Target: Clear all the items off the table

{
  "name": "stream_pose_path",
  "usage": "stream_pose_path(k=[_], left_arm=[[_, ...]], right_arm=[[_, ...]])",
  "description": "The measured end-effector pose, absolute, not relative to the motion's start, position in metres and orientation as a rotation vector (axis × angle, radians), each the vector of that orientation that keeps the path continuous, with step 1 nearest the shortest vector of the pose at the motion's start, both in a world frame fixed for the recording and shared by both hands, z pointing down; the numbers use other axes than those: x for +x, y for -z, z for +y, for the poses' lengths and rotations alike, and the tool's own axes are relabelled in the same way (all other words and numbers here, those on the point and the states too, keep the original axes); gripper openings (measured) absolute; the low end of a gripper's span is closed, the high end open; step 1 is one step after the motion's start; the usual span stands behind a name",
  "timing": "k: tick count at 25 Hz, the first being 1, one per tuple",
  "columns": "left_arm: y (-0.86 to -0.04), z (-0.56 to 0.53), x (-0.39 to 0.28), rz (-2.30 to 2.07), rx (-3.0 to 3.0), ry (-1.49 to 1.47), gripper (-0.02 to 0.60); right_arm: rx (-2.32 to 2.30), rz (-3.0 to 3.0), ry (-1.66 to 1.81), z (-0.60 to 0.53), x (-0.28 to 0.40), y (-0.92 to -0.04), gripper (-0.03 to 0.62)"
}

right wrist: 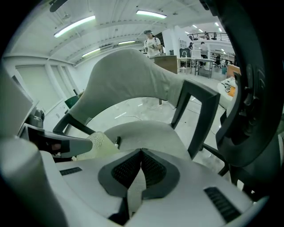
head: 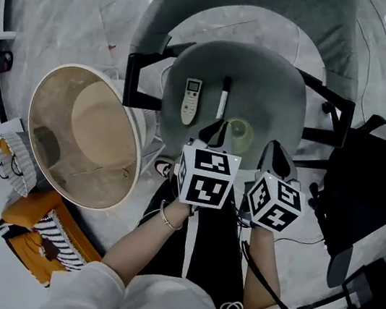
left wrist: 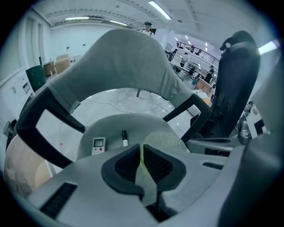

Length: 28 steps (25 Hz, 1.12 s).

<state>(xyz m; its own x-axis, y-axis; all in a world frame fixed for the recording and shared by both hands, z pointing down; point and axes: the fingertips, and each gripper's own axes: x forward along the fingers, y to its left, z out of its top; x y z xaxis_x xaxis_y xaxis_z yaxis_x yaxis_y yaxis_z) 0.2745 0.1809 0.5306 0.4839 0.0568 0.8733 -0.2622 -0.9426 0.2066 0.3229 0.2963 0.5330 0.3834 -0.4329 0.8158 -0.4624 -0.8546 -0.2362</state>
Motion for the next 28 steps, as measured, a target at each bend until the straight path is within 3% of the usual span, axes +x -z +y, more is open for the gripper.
stream_pose_path(k=[11, 21, 25, 28], left_arm=[[-0.569, 0.22, 0.338, -0.11, 2.444, -1.507, 0.032], [-0.587, 0.22, 0.352, -0.119, 2.472, -1.519, 0.034], [-0.583, 0.227, 0.352, -0.093, 2.466, -1.496, 0.099], [-0.573, 0.225, 0.352, -0.108, 2.487, -1.472, 0.113]], right_arm=[[2.643, -0.737, -1.566, 0.355, 0.35, -0.556, 0.025], [2.633, -0.727, -1.598, 0.365, 0.354, -0.569, 0.025], [2.638, -0.736, -1.593, 0.364, 0.356, -0.568, 0.025], [2.631, -0.748, -1.583, 0.359, 0.358, -0.563, 0.025]])
